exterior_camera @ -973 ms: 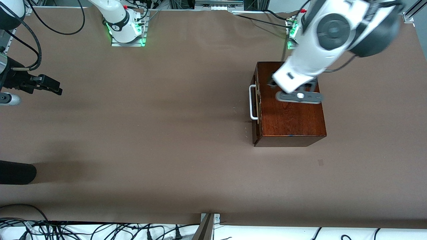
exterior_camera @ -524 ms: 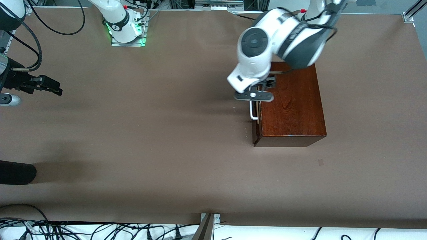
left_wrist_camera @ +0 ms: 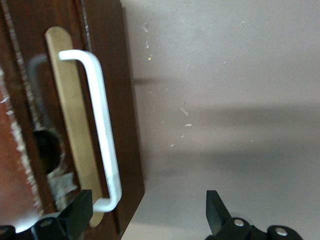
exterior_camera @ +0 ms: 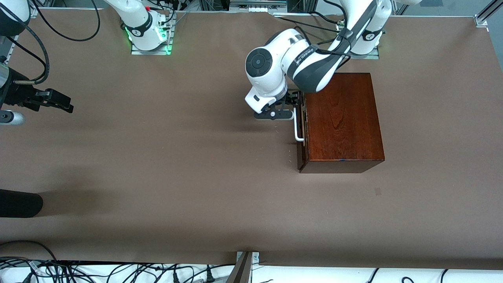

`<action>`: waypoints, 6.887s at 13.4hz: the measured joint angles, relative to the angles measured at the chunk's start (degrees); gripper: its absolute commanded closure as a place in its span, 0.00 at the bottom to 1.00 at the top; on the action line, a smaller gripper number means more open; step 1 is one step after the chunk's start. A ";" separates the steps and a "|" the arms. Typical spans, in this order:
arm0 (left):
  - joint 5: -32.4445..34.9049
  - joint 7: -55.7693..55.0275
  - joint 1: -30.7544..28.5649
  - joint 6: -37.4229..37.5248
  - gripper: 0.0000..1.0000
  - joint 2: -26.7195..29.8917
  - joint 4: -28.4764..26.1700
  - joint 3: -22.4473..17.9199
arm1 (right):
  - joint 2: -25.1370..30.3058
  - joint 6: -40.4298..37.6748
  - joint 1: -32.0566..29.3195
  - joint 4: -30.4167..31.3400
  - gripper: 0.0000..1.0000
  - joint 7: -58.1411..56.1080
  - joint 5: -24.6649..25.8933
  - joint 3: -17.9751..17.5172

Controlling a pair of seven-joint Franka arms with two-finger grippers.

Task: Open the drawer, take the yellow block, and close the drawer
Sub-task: 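Reach the left gripper to the white drawer handle, then close the left gripper on the white drawer handle, then pull the drawer out of the wooden box with the left gripper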

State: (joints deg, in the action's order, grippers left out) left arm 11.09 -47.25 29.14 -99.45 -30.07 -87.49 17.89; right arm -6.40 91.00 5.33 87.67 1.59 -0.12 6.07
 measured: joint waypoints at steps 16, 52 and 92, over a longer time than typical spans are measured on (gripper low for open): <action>9.26 -0.76 -0.28 -4.96 0.00 -4.43 0.20 -0.91 | 1.08 -0.02 0.00 -0.28 0.00 0.00 0.00 0.00; 5.53 -9.32 3.19 -9.76 0.00 -9.75 6.38 -1.81 | 1.49 -0.02 0.01 -0.05 0.00 0.00 0.00 -0.02; 4.91 -13.83 10.05 -9.77 0.00 -16.07 16.85 -3.90 | 1.44 0.00 0.01 -0.02 0.00 0.00 0.01 -0.01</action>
State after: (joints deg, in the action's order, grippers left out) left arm 15.99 -61.07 39.19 -109.22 -46.14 -70.63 13.99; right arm -4.97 91.00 5.34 87.65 1.59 -0.11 6.06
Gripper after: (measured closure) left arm 0.000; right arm 0.000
